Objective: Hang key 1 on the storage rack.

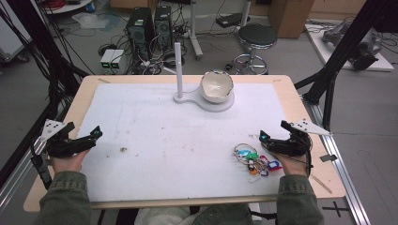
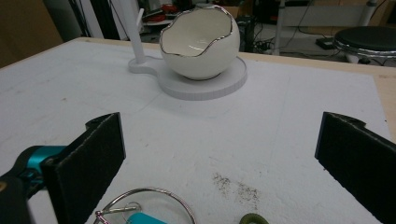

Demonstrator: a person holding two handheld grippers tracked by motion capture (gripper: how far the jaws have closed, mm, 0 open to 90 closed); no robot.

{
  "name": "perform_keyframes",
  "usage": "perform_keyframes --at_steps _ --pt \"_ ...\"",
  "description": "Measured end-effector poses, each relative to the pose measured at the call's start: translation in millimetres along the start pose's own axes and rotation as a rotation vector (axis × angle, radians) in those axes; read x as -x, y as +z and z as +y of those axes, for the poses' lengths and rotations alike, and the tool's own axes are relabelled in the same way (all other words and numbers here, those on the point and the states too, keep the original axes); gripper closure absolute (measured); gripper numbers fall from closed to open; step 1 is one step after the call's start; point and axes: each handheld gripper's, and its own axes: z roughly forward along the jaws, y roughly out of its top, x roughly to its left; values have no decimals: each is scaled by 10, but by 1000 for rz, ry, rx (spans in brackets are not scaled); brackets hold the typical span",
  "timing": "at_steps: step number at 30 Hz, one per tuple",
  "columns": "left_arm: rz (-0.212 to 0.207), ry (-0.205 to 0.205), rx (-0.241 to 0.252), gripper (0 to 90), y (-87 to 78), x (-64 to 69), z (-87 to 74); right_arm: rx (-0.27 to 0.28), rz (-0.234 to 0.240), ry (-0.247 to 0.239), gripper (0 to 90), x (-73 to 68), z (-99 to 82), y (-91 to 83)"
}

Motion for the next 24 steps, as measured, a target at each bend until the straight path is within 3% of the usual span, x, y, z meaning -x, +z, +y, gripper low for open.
perform_keyframes --at_steps 24 --pt "-4 -5 -9 17 18 8 -11 -35 9 3 8 6 23 9"
